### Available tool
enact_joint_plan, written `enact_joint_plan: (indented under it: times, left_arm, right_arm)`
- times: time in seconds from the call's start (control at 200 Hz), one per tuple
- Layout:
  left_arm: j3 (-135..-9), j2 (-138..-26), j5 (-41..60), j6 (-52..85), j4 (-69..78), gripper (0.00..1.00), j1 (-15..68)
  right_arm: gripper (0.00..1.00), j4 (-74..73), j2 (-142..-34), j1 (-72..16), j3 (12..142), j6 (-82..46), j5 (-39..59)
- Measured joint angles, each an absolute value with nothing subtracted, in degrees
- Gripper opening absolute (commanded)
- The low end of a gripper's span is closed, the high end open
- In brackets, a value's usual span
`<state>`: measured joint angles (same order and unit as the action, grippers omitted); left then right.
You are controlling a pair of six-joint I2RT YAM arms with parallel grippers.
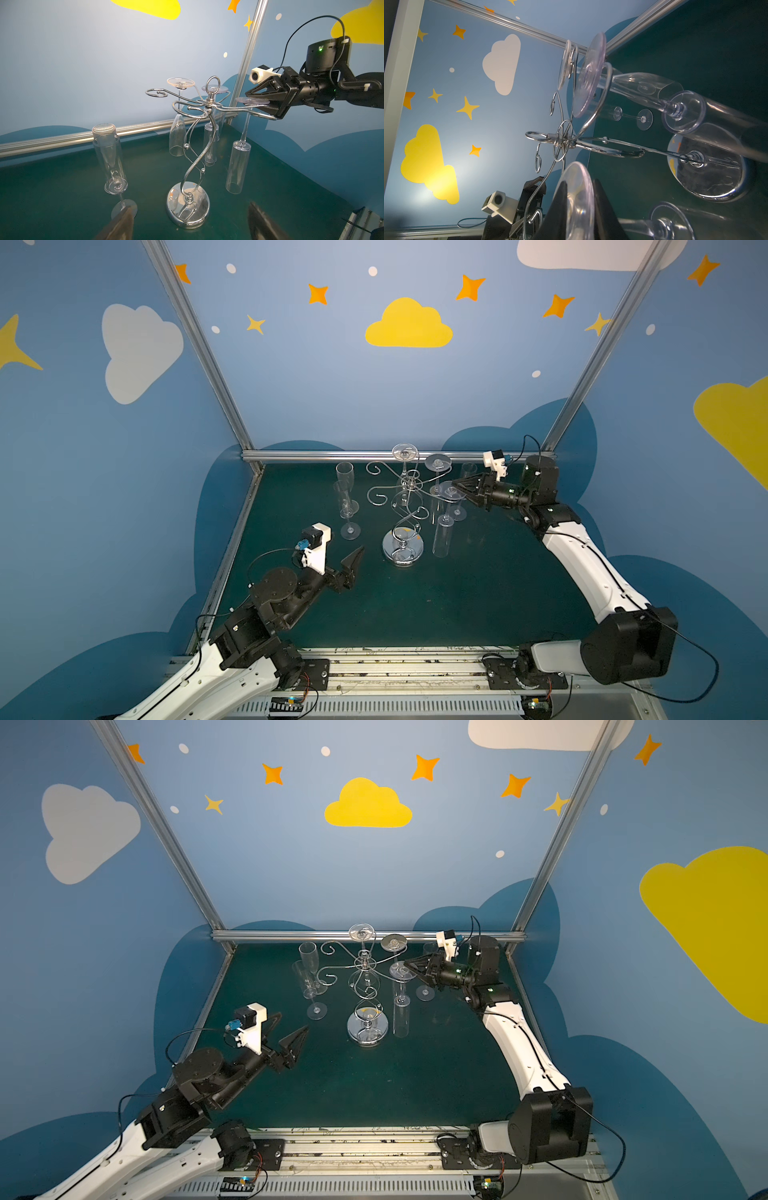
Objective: Take the wine glass off the wine glass rack
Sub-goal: 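Close the right gripper on the foot of the hanging flute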
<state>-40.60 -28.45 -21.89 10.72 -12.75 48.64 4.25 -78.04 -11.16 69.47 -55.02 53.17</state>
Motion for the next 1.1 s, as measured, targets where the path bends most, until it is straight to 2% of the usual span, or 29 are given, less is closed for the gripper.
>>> enact_joint_plan:
  times: [0.25,0.641,1.101]
  left_arm:
    - [-40.6,-27.7,-22.5,10.8,-13.8,0.85,48.6]
    - [-40.6,-27.1,-22.5,12.1,-12.6,0.85,48.6]
    - [-40.6,-27.5,-22.8,12.1,-11.9,0.85,48.6]
  right_arm:
    - [0.15,4.1,-77.4,-11.2,69.5,-55.2,53.0]
    - [0.00,1.0,-75.7,-11.5,66.4,-58.7,52.9]
    - [0.00,-3.5,-74.8,-11.4,64.4,-65.8,52.3]
